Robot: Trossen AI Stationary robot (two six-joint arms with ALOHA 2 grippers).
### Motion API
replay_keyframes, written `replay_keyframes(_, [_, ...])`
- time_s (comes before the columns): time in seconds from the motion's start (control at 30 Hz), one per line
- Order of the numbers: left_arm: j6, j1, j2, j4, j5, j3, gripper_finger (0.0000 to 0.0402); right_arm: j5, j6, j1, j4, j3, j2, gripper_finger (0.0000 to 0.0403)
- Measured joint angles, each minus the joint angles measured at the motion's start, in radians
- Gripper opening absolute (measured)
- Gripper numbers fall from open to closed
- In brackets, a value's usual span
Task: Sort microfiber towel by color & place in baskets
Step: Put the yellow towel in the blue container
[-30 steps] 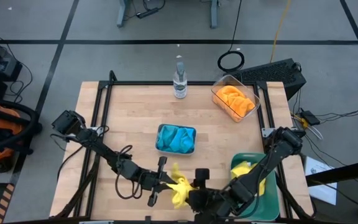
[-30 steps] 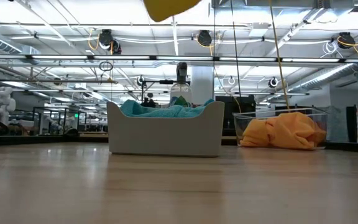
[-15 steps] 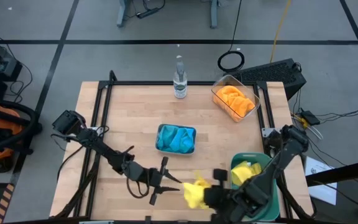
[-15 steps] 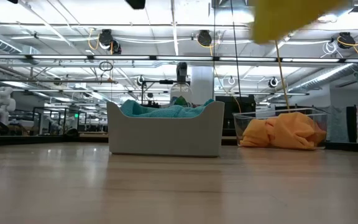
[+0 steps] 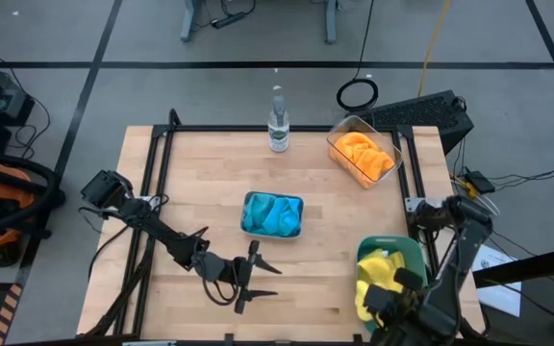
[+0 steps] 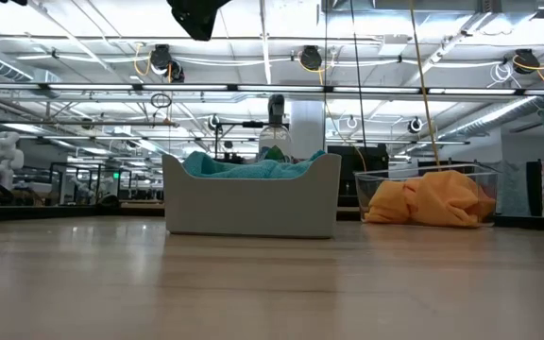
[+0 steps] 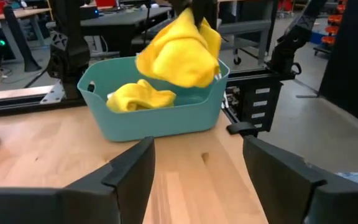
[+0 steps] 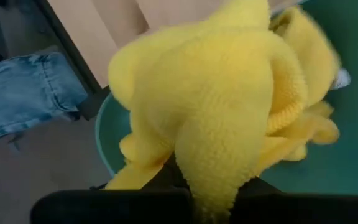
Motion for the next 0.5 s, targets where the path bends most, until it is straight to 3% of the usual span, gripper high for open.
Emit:
replay_keyframes(0.17, [-0.001, -0.007, 0.000, -0.027, 0.000, 0.000, 0.0249, -0.062, 0.094, 0.032, 0.000, -0.062, 0.016, 0.0008])
replay_keyframes(0.3, [-0.003, -0.009, 0.000, -0.033, 0.000, 0.000, 0.0249, -0.052, 0.097, 0.035, 0.061, -0.138, 0.015, 0.0011])
replay_keyframes(0.5, [-0.003, -0.009, 0.000, -0.035, 0.000, 0.000, 0.0249, -0.096, 0.156, 0.025, 0.106, -0.206, 0.015, 0.0064])
